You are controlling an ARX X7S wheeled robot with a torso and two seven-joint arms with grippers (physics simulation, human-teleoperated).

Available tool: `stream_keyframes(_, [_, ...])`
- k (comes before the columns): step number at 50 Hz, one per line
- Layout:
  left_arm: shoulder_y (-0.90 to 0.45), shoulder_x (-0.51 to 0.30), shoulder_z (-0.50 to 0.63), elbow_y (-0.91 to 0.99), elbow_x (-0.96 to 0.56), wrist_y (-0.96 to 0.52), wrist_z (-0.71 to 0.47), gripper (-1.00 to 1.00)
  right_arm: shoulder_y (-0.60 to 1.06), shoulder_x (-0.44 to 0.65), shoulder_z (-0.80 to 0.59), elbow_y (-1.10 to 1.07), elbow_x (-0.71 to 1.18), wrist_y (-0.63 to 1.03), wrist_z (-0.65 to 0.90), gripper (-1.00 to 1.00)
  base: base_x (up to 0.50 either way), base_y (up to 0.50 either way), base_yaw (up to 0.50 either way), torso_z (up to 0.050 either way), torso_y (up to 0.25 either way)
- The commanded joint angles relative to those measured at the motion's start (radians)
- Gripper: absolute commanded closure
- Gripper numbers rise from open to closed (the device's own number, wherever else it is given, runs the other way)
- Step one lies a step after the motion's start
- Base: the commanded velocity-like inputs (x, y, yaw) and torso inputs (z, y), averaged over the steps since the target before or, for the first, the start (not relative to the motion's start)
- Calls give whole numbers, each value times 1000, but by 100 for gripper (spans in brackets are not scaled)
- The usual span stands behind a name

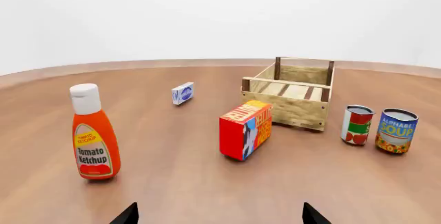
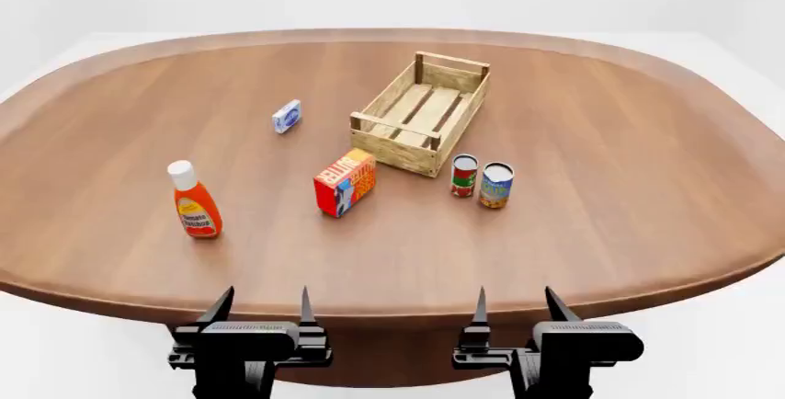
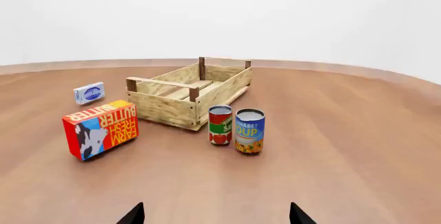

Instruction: Pick up the ketchup, and put it in the wooden tray.

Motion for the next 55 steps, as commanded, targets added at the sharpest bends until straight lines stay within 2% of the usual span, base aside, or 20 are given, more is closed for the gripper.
stream_keyframes(1, [-6, -16, 15, -3, -21, -3, -17, -100, 4, 14, -21, 1, 5, 7, 30, -100, 0, 0, 0, 0, 0])
stream_keyframes(12, [-30, -52, 46, -5, -56, -55, -54, -100, 38, 56, -80, 17, 7, 77, 68, -100, 0, 0, 0, 0, 0])
stream_keyframes(19, [-40, -62, 54, -22, -65, -35, -72, -100, 52, 69, -105, 24, 10, 94, 69, -100, 0, -13, 0, 0, 0])
stream_keyframes(38, [-64, -82, 65, -40, -102, -19, -103, -100, 115, 95, -140, 10, 16, 137, 87, -100, 0, -483, 0, 0, 0])
stream_keyframes(42, [-124, -146, 47, -47, -99, -8, -78, -100, 233, 133, -130, -51, 37, 272, 48, -100, 0, 0, 0, 0, 0])
stream_keyframes(55, [-141, -163, 50, -65, -105, -3, -82, -100, 257, 151, -133, -64, 59, 286, 37, -100, 0, 0, 0, 0, 0])
